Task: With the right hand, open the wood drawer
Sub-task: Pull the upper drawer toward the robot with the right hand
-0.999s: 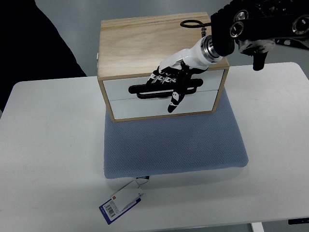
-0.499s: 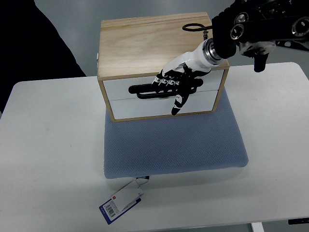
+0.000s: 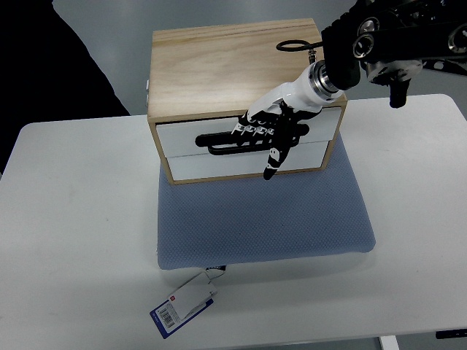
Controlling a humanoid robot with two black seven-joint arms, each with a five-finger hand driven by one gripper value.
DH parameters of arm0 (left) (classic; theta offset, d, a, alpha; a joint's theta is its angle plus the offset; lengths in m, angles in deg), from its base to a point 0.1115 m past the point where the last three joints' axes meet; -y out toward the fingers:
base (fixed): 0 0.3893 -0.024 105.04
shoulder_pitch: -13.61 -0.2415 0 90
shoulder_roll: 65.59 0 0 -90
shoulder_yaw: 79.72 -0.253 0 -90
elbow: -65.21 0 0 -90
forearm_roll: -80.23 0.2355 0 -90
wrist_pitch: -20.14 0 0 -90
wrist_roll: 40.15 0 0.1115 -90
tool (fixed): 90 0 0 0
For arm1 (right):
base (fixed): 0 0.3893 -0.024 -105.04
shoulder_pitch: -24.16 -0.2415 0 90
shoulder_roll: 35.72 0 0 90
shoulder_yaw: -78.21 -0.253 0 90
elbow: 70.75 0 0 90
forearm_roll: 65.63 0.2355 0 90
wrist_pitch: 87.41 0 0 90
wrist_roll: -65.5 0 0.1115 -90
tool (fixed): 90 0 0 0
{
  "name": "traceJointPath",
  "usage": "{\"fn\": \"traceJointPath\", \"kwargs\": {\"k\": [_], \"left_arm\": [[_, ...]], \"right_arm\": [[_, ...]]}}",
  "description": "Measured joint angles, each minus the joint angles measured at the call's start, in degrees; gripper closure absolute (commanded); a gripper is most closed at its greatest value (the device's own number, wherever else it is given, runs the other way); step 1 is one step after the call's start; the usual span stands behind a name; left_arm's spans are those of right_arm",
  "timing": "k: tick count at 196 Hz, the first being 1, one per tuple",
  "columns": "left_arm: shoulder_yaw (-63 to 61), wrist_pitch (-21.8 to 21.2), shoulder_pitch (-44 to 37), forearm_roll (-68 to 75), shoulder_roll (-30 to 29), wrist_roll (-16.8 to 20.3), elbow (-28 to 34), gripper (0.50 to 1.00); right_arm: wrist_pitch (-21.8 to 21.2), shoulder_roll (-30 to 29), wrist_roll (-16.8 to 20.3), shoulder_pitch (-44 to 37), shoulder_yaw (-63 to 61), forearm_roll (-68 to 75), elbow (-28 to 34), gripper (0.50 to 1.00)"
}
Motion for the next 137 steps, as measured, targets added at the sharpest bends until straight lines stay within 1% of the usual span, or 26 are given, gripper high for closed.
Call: {"fn": "traceJointPath", "kwargs": {"k": [47, 84, 137], "left_arm": [[0.00, 0.00, 0.00, 0.00, 0.00, 0.00, 0.00, 0.500], [0.00, 0.00, 0.00, 0.00, 0.00, 0.00, 0.00, 0.500], [0.00, 0.00, 0.00, 0.00, 0.00, 0.00, 0.00, 0.500]], "right_arm": [[-3.51, 0.21, 0.00, -0.31, 0.00, -0.08, 0.56, 0.572], [-4.91, 0.45, -0.04, -0.43, -0.01, -0.09, 2.04, 0.572], [-7.21, 0.81, -0.05, -0.61, -0.08, -0.09, 2.51, 0.572]]}}
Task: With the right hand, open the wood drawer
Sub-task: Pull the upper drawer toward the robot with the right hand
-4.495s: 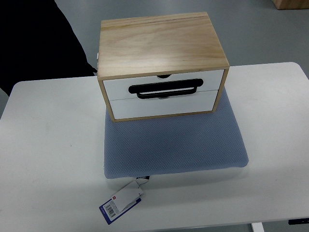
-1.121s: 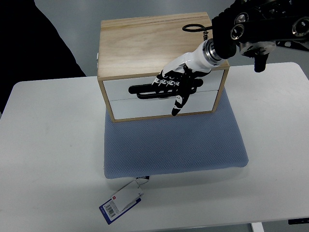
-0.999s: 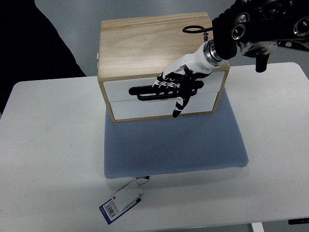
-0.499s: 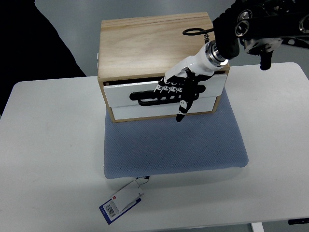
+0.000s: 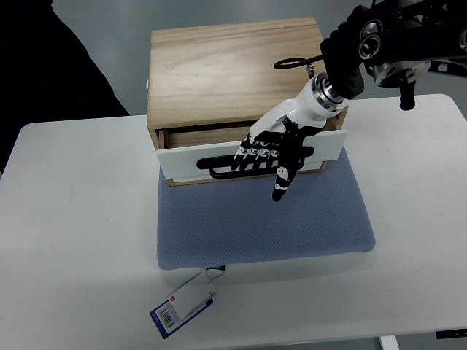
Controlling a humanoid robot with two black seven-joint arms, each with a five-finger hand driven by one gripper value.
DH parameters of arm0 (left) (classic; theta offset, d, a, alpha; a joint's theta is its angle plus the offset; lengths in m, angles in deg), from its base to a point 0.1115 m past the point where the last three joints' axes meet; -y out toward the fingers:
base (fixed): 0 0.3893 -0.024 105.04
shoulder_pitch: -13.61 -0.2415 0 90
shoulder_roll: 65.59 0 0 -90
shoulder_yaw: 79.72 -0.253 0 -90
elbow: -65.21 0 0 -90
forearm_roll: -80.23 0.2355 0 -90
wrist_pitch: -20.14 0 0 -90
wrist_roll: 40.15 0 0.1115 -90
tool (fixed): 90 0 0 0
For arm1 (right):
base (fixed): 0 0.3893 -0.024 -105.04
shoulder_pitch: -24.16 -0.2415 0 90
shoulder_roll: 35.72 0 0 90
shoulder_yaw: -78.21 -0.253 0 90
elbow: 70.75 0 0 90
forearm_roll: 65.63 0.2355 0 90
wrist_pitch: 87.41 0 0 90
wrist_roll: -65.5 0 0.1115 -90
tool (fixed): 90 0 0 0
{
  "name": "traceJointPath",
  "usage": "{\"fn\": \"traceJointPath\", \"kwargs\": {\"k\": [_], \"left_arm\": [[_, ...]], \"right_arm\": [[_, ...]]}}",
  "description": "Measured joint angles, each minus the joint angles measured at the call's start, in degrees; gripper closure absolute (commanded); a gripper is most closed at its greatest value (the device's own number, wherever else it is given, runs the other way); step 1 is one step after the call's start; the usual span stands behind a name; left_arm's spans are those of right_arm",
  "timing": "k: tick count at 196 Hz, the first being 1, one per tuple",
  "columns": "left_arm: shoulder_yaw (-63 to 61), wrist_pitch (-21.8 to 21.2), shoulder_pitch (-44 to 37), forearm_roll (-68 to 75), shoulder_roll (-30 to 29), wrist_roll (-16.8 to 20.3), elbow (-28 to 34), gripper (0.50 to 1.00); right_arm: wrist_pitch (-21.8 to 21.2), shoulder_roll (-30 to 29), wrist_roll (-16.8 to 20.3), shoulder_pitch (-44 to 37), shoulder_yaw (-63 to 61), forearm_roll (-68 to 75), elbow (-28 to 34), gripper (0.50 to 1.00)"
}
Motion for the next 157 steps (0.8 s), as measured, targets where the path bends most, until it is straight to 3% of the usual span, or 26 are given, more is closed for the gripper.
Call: {"fn": "traceJointPath", "kwargs": {"k": [157], "left_arm": [[0.00, 0.00, 0.00, 0.00, 0.00, 0.00, 0.00, 0.500]], "right_arm": [[-0.13, 2.55, -0.08, -3.02, -0.15, -0.14, 3.46, 0.572]]}}
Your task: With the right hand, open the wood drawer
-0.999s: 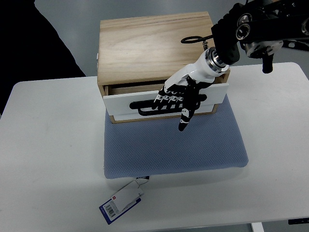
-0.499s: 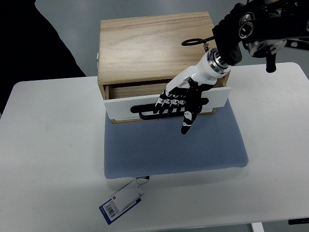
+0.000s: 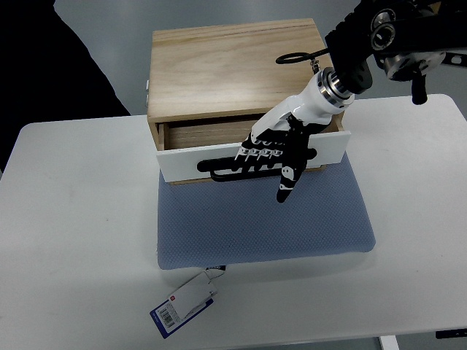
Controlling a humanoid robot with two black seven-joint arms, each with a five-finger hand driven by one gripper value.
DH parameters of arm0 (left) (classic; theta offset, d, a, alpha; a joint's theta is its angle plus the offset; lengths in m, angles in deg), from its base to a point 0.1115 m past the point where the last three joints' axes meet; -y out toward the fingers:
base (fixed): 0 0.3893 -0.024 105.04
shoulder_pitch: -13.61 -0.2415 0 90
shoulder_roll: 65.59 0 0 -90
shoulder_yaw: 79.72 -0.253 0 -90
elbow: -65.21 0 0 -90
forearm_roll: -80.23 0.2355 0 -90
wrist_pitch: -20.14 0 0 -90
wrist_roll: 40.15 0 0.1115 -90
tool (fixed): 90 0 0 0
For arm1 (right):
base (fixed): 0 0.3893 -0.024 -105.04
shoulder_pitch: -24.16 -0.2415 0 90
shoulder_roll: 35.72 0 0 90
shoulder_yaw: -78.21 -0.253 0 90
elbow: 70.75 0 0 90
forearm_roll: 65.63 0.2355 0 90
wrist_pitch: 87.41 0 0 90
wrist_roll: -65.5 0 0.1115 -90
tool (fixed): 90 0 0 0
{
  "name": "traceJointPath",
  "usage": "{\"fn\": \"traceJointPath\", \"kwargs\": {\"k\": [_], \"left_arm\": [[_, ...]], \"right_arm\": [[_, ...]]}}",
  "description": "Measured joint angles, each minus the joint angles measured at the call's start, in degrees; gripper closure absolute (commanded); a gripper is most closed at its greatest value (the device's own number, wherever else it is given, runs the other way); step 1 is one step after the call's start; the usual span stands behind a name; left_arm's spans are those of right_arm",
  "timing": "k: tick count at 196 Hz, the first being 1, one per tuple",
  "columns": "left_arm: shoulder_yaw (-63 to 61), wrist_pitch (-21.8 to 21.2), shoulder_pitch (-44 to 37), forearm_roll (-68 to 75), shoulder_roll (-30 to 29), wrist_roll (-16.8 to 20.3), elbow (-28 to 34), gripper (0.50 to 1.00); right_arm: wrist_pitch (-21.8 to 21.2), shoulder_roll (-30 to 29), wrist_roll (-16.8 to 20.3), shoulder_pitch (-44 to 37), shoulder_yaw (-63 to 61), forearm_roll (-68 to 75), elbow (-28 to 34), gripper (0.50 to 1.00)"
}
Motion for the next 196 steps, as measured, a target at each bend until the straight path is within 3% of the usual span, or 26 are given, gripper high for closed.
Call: {"fn": "traceJointPath", "kwargs": {"k": [99, 150, 196], "left_arm": [[0.00, 0.00, 0.01, 0.00, 0.00, 0.00, 0.00, 0.500], [0.00, 0.00, 0.00, 0.00, 0.00, 0.00, 0.00, 0.500], [0.00, 0.00, -0.01, 0.00, 0.00, 0.00, 0.00, 0.500]], "right_arm": [[0.01, 2.11, 0.08, -4.15, -0.62, -0.20, 0.93, 0.572], [0.01, 9.06, 0.00, -7.67, -5.58, 0.63, 0.76, 0.572], [0.16, 18.44, -0.01, -4.78, -12.25, 3.71, -2.17, 0.572]]}}
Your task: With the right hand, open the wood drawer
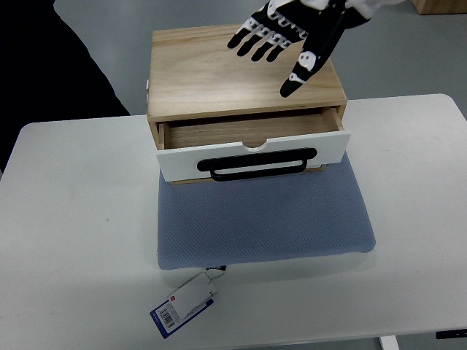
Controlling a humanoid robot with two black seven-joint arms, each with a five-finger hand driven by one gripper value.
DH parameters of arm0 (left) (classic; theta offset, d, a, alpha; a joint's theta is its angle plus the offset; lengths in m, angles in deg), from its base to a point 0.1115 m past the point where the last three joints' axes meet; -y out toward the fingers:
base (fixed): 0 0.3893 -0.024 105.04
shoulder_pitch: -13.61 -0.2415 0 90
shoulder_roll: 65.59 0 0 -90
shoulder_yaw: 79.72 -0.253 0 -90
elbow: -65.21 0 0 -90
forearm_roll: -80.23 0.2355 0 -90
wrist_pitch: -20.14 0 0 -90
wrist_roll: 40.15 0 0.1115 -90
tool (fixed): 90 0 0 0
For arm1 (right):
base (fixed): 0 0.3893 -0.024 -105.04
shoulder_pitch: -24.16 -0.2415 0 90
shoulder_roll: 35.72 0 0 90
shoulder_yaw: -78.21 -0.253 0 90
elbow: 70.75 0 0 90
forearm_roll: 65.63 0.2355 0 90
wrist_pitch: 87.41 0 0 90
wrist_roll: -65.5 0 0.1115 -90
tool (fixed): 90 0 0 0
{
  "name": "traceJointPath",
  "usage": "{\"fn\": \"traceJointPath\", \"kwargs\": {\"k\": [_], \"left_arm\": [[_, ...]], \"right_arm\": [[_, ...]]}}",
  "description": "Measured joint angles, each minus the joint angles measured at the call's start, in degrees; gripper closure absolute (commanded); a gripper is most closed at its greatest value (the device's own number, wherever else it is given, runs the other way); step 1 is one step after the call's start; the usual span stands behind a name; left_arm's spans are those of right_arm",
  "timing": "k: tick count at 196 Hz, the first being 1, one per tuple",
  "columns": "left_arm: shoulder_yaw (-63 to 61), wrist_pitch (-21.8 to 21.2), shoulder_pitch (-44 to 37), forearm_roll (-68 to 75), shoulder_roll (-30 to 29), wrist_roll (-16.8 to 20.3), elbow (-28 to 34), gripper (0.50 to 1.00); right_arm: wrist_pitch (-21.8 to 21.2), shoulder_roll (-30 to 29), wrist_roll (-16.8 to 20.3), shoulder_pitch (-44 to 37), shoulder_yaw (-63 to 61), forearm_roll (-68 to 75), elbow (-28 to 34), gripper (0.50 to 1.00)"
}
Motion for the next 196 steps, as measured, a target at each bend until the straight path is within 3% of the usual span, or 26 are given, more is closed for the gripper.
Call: {"fn": "traceJointPath", "kwargs": {"k": [10, 44, 95, 145, 196], "left_arm": [[0.00, 0.00, 0.01, 0.00, 0.00, 0.00, 0.00, 0.500], [0.00, 0.00, 0.00, 0.00, 0.00, 0.00, 0.00, 0.500], [0.00, 0.00, 0.00, 0.00, 0.00, 0.00, 0.00, 0.500], [0.00, 0.00, -0.01, 0.00, 0.00, -0.01, 0.00, 0.500], [0.00, 0.00, 0.01, 0.00, 0.00, 0.02, 0.00, 0.500]], "right_arm": [[1.16, 1.90, -0.01, 1.93, -2.22, 0.53, -0.59, 0.574], [11.93, 9.20, -0.02, 16.17, -17.40, 0.65, -3.91, 0.574], [25.41, 11.81, -0.11, 41.60, -44.16, -0.65, -10.07, 0.574], [27.33, 5.85, -0.31, 63.16, -66.05, -4.28, -17.75, 0.572], [26.82, -6.07, -0.47, 79.45, -84.98, -11.78, -24.39, 0.570]]}}
